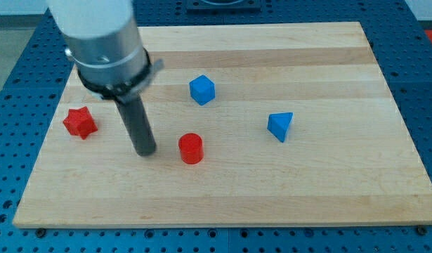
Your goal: Push red circle towards red star
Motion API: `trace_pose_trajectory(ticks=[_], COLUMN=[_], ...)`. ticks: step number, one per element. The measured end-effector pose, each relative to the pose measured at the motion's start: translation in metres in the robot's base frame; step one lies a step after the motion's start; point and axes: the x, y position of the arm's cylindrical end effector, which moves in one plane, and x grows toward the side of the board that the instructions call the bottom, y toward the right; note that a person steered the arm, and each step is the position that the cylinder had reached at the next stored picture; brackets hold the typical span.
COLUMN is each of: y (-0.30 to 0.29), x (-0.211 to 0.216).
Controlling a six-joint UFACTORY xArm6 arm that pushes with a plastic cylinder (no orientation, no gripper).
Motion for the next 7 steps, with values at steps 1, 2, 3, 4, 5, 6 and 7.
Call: trace_pose_trajectory(ticks=[1,2,3,4,5,6,7], y=[0.083,0.132,0.067,0.088,0.065,-0.004,-0.073], x=[0.017,-0.001,-0.033,0.006,0.022,-0.023,-0.055])
